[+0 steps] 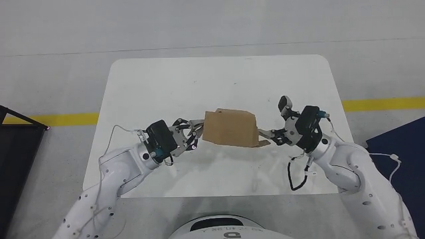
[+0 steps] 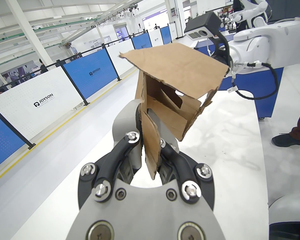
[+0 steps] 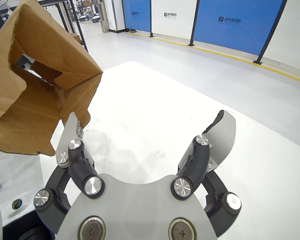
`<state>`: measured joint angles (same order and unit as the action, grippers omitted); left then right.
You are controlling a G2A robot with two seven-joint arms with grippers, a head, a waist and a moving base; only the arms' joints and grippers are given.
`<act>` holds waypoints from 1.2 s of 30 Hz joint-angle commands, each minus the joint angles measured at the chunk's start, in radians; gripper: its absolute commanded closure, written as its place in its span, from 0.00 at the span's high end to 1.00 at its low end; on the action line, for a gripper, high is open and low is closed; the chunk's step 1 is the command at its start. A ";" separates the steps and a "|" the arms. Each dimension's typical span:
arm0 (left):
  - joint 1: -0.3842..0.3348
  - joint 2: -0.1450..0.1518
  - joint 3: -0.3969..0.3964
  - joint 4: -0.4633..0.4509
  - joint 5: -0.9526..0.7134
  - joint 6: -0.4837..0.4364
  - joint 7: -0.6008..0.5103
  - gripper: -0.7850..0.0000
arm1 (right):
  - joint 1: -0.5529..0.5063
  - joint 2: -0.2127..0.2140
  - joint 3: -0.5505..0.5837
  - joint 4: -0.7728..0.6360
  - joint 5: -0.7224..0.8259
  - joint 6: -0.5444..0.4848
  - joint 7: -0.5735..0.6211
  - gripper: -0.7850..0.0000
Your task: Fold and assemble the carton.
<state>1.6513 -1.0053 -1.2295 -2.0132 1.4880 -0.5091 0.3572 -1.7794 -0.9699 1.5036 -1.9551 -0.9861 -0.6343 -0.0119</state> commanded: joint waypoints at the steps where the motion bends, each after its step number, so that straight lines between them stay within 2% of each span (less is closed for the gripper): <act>1: -0.001 0.000 0.000 0.001 0.002 0.001 0.001 0.00 | -0.002 0.000 0.007 0.003 0.009 -0.006 -0.003 1.00; 13: -0.003 -0.002 -0.003 -0.001 0.001 -0.002 0.002 0.00 | -0.008 -0.002 0.024 0.008 0.016 -0.016 0.005 1.00; 24: -0.011 -0.003 -0.001 0.005 0.001 -0.009 0.001 0.00 | 0.025 -0.010 -0.050 -0.023 -0.038 -0.002 0.047 1.00; 36: -0.014 -0.005 -0.002 0.017 0.011 -0.004 -0.004 0.00 | 0.040 -0.014 -0.081 -0.035 -0.058 0.003 0.071 1.00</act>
<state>1.6376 -1.0102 -1.2313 -1.9965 1.4995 -0.5125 0.3524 -1.7404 -0.9836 1.4257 -1.9902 -1.0422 -0.6306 0.0579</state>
